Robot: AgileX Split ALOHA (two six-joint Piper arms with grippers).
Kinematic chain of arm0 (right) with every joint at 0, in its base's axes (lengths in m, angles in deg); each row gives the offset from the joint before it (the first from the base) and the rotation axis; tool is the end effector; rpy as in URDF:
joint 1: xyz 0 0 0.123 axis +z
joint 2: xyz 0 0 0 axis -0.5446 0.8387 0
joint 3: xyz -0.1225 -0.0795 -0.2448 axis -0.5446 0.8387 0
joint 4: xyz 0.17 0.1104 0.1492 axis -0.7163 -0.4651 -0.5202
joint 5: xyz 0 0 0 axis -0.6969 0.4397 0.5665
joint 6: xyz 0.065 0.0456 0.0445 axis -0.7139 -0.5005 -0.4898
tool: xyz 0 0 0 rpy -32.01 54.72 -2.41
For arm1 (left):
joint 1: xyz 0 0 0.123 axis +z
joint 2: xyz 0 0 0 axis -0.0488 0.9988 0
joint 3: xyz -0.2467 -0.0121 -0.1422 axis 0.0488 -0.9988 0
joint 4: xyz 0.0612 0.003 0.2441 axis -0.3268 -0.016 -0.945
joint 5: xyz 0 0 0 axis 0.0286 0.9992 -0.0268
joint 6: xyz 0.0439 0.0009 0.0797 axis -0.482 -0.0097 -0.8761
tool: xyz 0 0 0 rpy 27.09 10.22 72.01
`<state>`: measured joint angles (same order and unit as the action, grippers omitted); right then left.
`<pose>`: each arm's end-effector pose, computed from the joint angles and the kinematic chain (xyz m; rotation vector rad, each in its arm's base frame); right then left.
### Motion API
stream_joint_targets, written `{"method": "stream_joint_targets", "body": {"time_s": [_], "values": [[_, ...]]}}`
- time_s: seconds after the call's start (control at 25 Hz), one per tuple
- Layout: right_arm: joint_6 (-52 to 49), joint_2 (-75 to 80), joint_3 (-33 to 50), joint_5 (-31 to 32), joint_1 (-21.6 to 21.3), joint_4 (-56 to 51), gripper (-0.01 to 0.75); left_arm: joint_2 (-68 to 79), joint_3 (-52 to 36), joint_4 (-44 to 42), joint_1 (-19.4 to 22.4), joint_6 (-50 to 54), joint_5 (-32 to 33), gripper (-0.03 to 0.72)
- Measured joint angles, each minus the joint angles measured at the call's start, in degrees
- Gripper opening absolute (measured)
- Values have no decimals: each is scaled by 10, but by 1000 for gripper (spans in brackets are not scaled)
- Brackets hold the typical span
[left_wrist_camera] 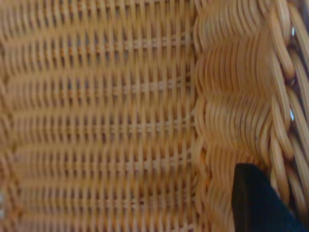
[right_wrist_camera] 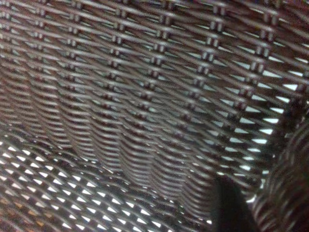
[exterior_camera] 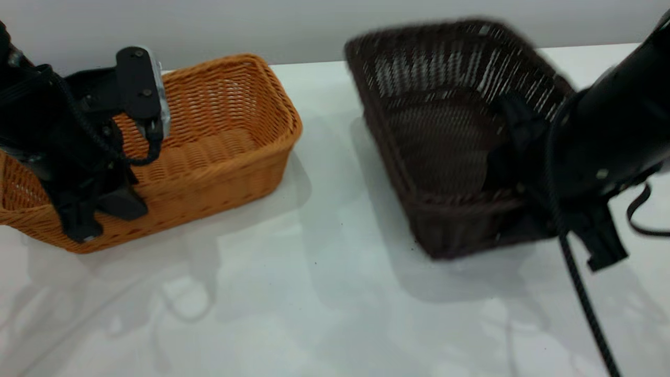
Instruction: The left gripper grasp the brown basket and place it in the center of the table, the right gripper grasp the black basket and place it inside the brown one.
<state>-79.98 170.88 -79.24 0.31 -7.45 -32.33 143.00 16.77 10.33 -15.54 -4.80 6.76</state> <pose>0.2619 0.1304 0.1013 1.5623 2.3840 0.6667 0.2925 -0.0731 0.1055 1.7198 2.2258 0.0985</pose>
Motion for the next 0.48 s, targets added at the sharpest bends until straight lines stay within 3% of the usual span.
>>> {"method": "stream_joint_targets", "body": {"time_s": [0.24, 0.48], "values": [[38, -41, 0, 13, -55, 16, 298, 0, 0, 65, -26, -96, 54, 113], [81, -72, 0, 45, -105, 31, 298, 0, 0, 119, -83, -116, 72, 113]]}}
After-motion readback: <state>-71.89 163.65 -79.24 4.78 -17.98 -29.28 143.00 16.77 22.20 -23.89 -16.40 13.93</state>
